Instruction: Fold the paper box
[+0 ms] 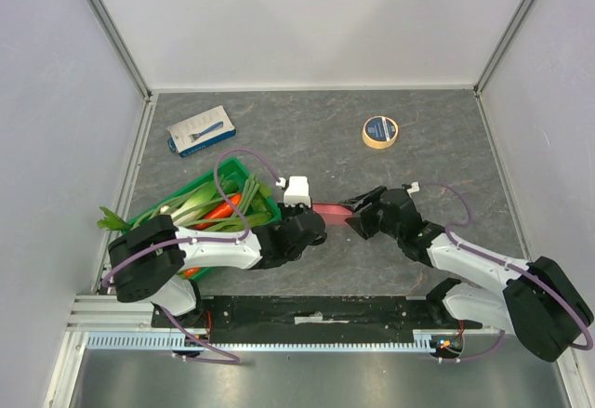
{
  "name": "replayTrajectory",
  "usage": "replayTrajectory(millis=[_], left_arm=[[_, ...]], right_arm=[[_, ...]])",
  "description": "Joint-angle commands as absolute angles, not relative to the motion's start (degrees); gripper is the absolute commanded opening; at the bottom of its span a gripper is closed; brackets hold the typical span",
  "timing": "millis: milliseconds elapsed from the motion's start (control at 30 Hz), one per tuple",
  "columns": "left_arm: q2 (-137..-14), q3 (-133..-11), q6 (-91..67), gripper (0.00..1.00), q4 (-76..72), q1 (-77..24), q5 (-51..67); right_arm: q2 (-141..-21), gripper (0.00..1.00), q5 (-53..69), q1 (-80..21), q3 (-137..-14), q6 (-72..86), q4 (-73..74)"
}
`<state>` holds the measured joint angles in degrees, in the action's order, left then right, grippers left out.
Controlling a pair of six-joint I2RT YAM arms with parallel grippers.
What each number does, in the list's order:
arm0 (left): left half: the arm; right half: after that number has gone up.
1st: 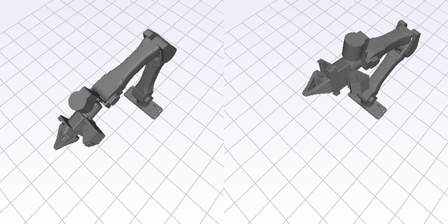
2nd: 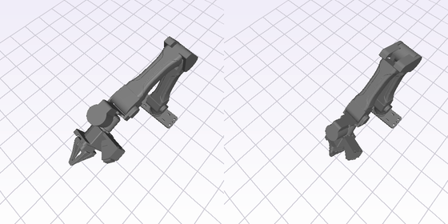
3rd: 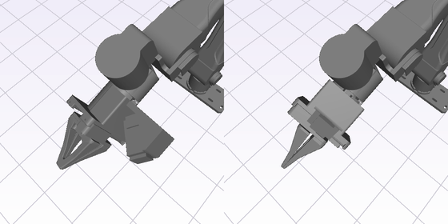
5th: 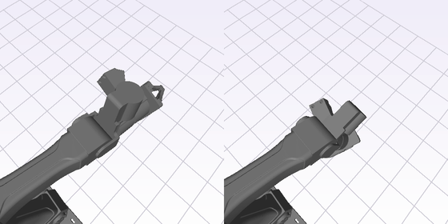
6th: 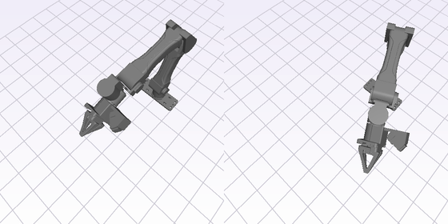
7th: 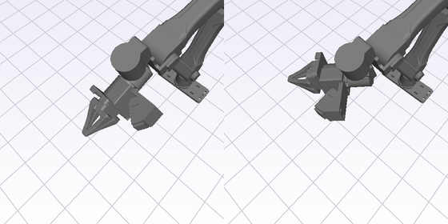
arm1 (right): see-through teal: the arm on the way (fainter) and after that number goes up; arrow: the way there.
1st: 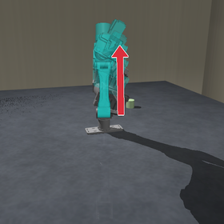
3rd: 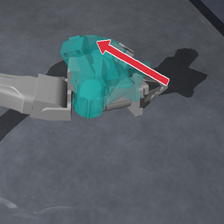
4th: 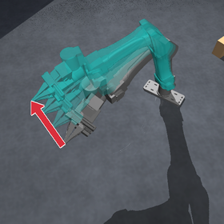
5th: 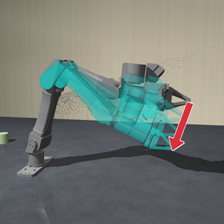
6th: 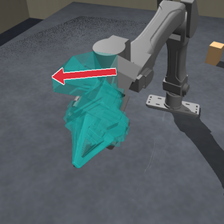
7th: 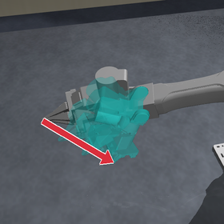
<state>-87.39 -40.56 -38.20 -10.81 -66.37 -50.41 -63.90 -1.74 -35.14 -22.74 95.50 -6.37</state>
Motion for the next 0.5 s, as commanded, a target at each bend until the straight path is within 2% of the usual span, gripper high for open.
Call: replayTrajectory(millis=[0,233,300,467], left_arm=[[-91.2,-38.1,-40.8,0.02,-0.4,-67.9,-44.6],[-91.1,-38.0,-40.2,0.02,-0.6,-68.2,-44.4],[-91.1,-38.1,-39.7,0.02,-0.8,-68.3,-44.0],[-91.0,-37.7,-38.8,0.02,-1.7,-68.4,-42.9]], right_arm=[[-65.3,0.65,-2.6,-35.2,-20.4,100.1,-12.1],[-66.4,0.63,-2.9,-35.5,-18.4,102.4,-15.7],[-66.1,0.54,-3.3,-35.6,-17.8,103.3,-15.9],[-65.9,0.42,-4.8,-36.0,-15.4,105.5,-17.0]])
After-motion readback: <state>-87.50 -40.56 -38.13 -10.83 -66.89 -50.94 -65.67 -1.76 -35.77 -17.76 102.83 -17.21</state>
